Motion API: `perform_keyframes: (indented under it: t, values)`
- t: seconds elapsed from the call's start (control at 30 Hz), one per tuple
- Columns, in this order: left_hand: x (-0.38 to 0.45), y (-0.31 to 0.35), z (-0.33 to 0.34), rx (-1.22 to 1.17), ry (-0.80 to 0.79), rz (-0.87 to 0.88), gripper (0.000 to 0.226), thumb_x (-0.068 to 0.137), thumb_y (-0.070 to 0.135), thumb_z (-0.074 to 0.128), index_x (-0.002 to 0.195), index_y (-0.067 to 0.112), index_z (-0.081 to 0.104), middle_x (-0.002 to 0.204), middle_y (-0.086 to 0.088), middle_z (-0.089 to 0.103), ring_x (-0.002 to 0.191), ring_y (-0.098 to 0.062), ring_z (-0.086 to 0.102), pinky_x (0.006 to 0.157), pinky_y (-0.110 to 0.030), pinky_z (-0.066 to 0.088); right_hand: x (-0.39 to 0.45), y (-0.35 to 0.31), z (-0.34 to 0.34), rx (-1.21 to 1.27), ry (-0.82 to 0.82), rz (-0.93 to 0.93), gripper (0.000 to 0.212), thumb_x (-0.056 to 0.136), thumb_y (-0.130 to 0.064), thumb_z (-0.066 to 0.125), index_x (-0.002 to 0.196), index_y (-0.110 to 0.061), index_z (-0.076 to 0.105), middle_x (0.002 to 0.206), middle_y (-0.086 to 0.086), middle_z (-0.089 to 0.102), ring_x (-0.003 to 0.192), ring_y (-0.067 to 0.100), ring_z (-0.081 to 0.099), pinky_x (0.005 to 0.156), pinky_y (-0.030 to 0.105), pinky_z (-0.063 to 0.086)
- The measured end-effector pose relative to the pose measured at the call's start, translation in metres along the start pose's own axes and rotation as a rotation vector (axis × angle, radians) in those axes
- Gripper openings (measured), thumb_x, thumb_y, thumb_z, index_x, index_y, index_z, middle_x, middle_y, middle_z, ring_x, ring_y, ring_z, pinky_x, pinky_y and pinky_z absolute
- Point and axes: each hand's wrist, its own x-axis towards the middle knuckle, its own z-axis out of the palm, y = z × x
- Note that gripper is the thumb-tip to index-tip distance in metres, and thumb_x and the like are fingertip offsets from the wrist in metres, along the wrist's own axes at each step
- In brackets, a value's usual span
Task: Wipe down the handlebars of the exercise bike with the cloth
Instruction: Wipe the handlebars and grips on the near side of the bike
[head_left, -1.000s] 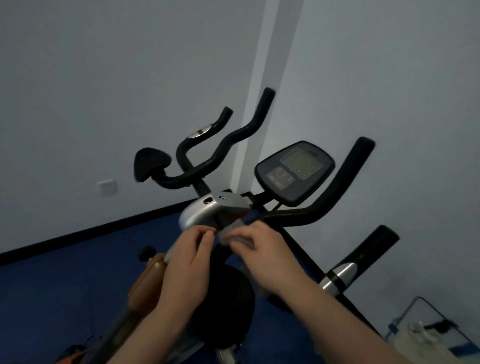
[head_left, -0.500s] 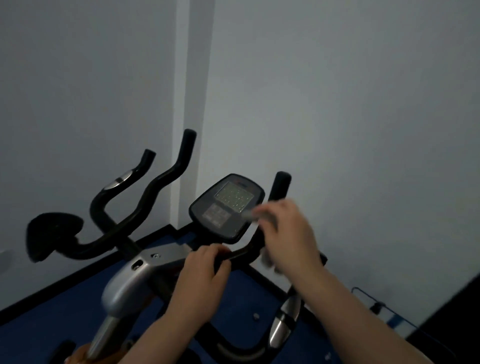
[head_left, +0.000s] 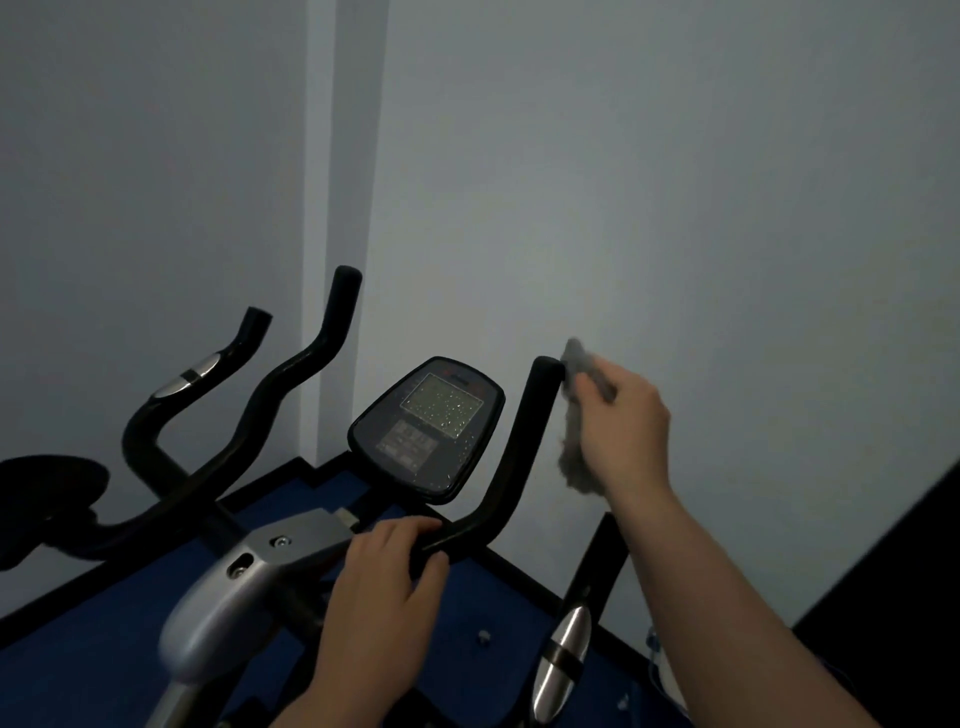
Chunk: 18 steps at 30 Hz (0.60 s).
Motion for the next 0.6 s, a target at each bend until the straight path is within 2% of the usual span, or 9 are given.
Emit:
perform_keyframes:
  t: [0.03, 0.07, 0.1, 0.13, 0.27, 0.37, 0.43, 0.5, 0.6]
  values:
    - [0.0, 0.0, 0.0, -0.007, -0.001, -0.003, 0.021, 0.09, 0.033, 0.052, 0.109, 0.042, 0.052, 0.102, 0.029, 0.049, 0.104, 0.004, 0.039, 0.077, -0.017, 0.031, 0.008, -0.003, 0.002, 0.035, 0.01, 0.029, 0.022, 0.096, -0.022, 0.049, 0.11, -0.02, 0.066, 0.092, 0.012, 0.065, 0.06, 0.002, 0.064, 0.053, 0.017, 0.053]
    - [0.0, 0.0, 0.0, -0.015, -0.004, -0.007, 0.021, 0.091, 0.033, 0.051, 0.109, 0.041, 0.053, 0.102, 0.029, 0.049, 0.104, 0.005, 0.039, 0.077, -0.017, 0.031, 0.011, -0.005, 0.007, 0.043, 0.001, 0.062, 0.028, 0.098, -0.025, 0.045, 0.12, -0.018, 0.061, 0.104, 0.012, 0.062, 0.072, 0.012, 0.068, 0.065, 0.029, 0.058]
    - [-0.001, 0.0, -0.001, -0.021, -0.008, -0.01, 0.021, 0.091, 0.033, 0.051, 0.11, 0.04, 0.053, 0.103, 0.029, 0.049, 0.105, 0.004, 0.039, 0.077, -0.016, 0.032, 0.005, -0.005, 0.016, 0.028, -0.012, 0.094, 0.033, 0.099, -0.026, 0.043, 0.128, -0.018, 0.055, 0.111, 0.01, 0.056, 0.081, 0.022, 0.066, 0.075, 0.039, 0.057]
    - [-0.001, 0.0, -0.002, -0.025, -0.01, -0.011, 0.021, 0.092, 0.032, 0.051, 0.111, 0.039, 0.054, 0.104, 0.028, 0.049, 0.106, 0.004, 0.039, 0.079, -0.017, 0.032, -0.009, -0.003, 0.026, -0.002, -0.005, 0.111, 0.035, 0.1, -0.025, 0.042, 0.132, -0.015, 0.051, 0.112, 0.008, 0.05, 0.085, 0.025, 0.063, 0.08, 0.04, 0.054]
    - [0.0, -0.001, -0.001, -0.007, -0.003, -0.009, 0.024, 0.091, 0.033, 0.05, 0.115, 0.035, 0.055, 0.108, 0.022, 0.052, 0.108, 0.0, 0.041, 0.087, -0.023, 0.036, -0.084, 0.017, 0.05, -0.042, 0.004, 0.109, 0.045, 0.097, -0.017, 0.047, 0.142, -0.015, 0.04, 0.11, 0.001, 0.038, 0.089, 0.017, 0.054, 0.081, 0.025, 0.045]
    - [-0.001, -0.002, -0.001, -0.006, -0.013, -0.023, 0.026, 0.091, 0.034, 0.05, 0.117, 0.035, 0.055, 0.109, 0.023, 0.052, 0.108, 0.001, 0.04, 0.086, -0.021, 0.034, -0.079, 0.025, 0.04, -0.038, -0.031, 0.09, 0.04, 0.095, -0.014, 0.052, 0.135, -0.01, 0.05, 0.103, -0.003, 0.04, 0.079, 0.001, 0.049, 0.073, 0.008, 0.039]
    - [-0.001, -0.003, -0.001, -0.019, -0.019, -0.022, 0.026, 0.091, 0.034, 0.05, 0.116, 0.036, 0.055, 0.107, 0.026, 0.051, 0.106, 0.004, 0.039, 0.081, -0.017, 0.032, -0.059, 0.016, 0.026, -0.032, 0.05, -0.102, 0.038, 0.092, -0.011, 0.056, 0.13, -0.014, 0.055, 0.102, -0.006, 0.044, 0.079, 0.004, 0.051, 0.071, 0.007, 0.042]
    - [0.0, -0.003, -0.001, -0.03, -0.027, -0.025, 0.025, 0.091, 0.033, 0.05, 0.115, 0.036, 0.056, 0.107, 0.026, 0.051, 0.106, 0.005, 0.039, 0.079, -0.015, 0.031, -0.038, 0.005, 0.018, -0.199, 0.074, -0.354, 0.038, 0.09, -0.007, 0.059, 0.127, -0.018, 0.059, 0.107, -0.001, 0.05, 0.09, 0.012, 0.051, 0.067, 0.014, 0.045]
    - [0.0, -0.003, -0.002, -0.047, -0.039, -0.044, 0.026, 0.092, 0.032, 0.05, 0.116, 0.034, 0.058, 0.108, 0.023, 0.053, 0.108, 0.002, 0.04, 0.083, -0.019, 0.031, -0.035, 0.011, 0.021, -0.547, -0.125, -0.497, 0.041, 0.09, -0.006, 0.058, 0.13, -0.017, 0.057, 0.114, 0.007, 0.049, 0.098, 0.022, 0.047, 0.063, 0.029, 0.044]
